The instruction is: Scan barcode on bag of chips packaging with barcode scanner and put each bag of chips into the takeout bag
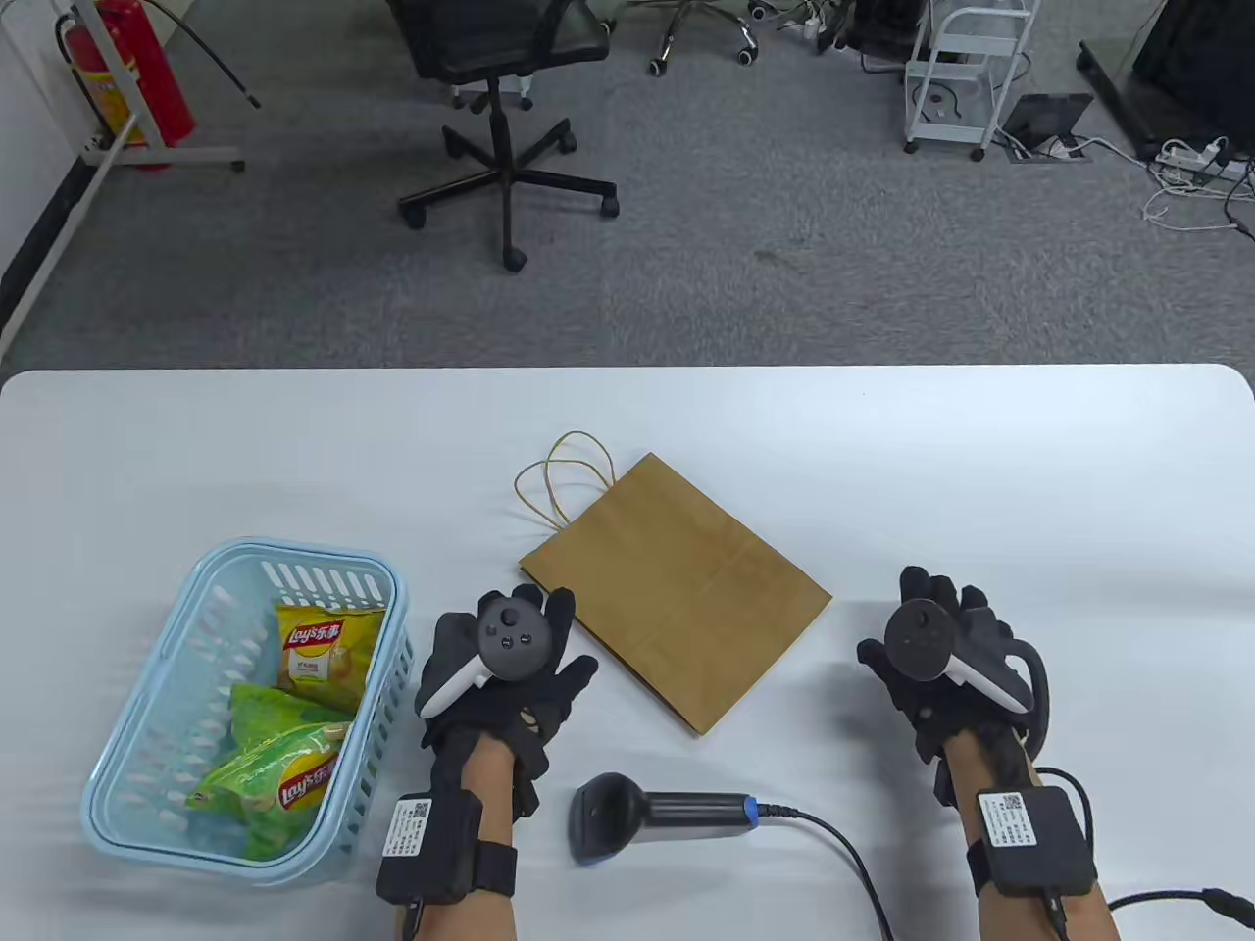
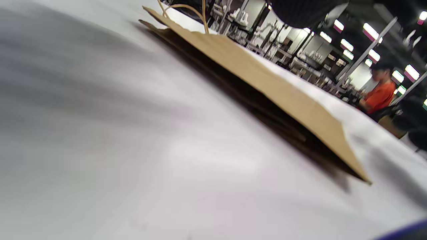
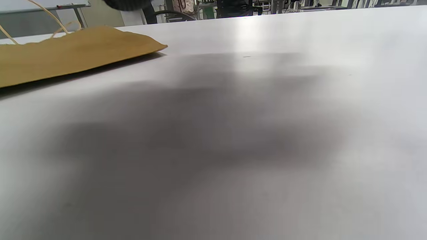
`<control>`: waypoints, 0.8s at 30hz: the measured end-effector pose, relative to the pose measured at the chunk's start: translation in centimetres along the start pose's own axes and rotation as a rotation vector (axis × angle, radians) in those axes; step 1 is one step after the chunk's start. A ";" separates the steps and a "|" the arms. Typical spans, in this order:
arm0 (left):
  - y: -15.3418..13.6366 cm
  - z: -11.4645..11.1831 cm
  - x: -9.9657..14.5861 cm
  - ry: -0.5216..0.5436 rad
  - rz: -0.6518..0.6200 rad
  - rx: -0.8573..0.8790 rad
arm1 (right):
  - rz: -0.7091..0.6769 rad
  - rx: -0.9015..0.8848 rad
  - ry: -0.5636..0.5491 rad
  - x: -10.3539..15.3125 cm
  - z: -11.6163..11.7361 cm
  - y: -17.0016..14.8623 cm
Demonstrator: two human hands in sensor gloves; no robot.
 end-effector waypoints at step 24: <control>-1.1 0.3 0.8 0.011 0.071 0.027 | -0.281 -0.073 -0.089 1.1 -2.7 10.4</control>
Point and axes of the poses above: the tracker on the back of each hand, its own y axis roughly to the thumb side, its own x axis roughly from the fingertips to the wrist, z = x × y, the point moved 4 cm from there along -x, roughly from the wrist to the fingertips, and after that the axes turned 5 degrees about -y, right-handed, at the moved point
